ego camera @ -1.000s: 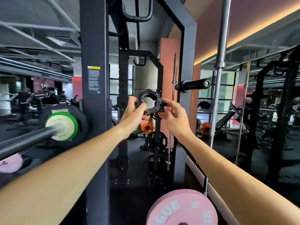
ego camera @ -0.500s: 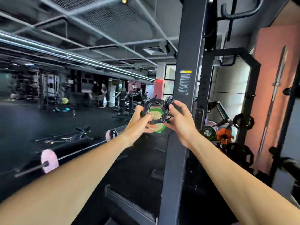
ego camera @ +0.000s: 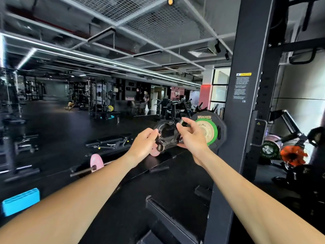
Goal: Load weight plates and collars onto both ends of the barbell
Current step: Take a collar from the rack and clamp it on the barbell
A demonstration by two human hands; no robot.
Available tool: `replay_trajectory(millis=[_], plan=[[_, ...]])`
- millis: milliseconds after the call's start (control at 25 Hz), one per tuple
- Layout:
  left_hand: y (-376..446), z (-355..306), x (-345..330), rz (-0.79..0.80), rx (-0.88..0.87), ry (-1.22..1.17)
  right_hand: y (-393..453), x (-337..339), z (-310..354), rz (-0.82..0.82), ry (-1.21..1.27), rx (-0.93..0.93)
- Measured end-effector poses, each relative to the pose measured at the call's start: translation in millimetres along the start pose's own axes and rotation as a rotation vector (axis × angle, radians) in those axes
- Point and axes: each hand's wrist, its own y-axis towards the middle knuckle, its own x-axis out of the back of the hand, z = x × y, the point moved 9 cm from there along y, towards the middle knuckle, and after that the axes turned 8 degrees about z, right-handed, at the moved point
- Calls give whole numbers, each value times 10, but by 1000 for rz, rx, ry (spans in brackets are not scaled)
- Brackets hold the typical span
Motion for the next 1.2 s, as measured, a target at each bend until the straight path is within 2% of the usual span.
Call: replay_trajectory(millis=[160,320,560,720,960,1200], plan=[[101,336,198,18,88,-5,113,-245,-181,-33,-82,-35],[229,668,218,153,144,-10,92,-382,-397,-127,-178,-59],[397,913,-2,403,69,-64,-36,-407,-395,-267,-356,4],[519,924,-129,422,45,-152,-71,-308,-386,-345,-427,-41],[891,1023,-408,569,188,-184,107,-165,-398,-349,-532,-70],[1478,1006,-729,670,147,-78,529,251,-625,-358,-525,-118]])
